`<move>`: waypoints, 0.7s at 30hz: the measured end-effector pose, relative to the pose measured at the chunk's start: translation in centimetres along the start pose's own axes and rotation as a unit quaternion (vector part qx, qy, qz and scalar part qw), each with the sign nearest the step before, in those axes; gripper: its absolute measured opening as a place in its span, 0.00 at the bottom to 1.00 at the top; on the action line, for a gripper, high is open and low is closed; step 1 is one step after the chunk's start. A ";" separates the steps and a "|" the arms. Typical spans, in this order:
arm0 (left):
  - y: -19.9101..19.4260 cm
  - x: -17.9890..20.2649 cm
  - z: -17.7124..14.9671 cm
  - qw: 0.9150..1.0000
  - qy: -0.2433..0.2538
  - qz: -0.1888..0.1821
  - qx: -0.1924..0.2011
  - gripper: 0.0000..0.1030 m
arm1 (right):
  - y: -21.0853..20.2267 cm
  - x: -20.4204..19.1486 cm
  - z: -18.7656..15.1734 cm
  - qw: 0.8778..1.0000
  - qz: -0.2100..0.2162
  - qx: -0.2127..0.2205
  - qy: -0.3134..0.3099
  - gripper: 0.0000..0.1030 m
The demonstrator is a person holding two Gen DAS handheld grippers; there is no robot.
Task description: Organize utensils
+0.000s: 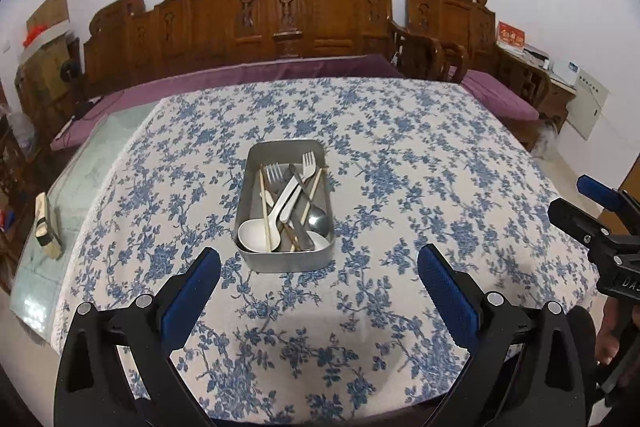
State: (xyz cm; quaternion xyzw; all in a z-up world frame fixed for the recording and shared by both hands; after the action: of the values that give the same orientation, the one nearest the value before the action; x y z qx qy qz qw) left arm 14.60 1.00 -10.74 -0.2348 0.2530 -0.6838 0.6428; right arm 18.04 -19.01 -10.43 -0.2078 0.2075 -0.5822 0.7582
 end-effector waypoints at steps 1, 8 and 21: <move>-0.5 0.1 0.1 1.000 0.000 0.001 0.004 0.92 | -0.6 0.1 0.0 1.000 -0.002 0.004 0.000 0.97; -5.4 1.4 2.1 0.998 0.008 0.008 0.057 0.92 | -5.6 -0.1 1.9 0.999 -0.003 0.049 0.002 0.97; -14.7 1.8 5.6 0.987 -0.008 0.015 0.160 0.92 | -14.7 -1.7 7.1 0.987 -0.011 0.157 -0.010 0.97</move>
State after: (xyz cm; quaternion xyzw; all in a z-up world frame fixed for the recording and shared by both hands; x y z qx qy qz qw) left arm 6.98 -0.41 3.04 -0.1307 0.1392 -0.7041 0.6839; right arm 9.83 -20.32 3.75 -0.0945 0.1032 -0.6140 0.7768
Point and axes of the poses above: each gripper's, at about its wrist camera, not at the fingertips, and y roughly the way its jaws point, x to its right, z to its top, the point moved 6 cm from there along y, roughly the way its jaws point, and after that the axes turned 4 degrees about x, right-handed, at the moved point
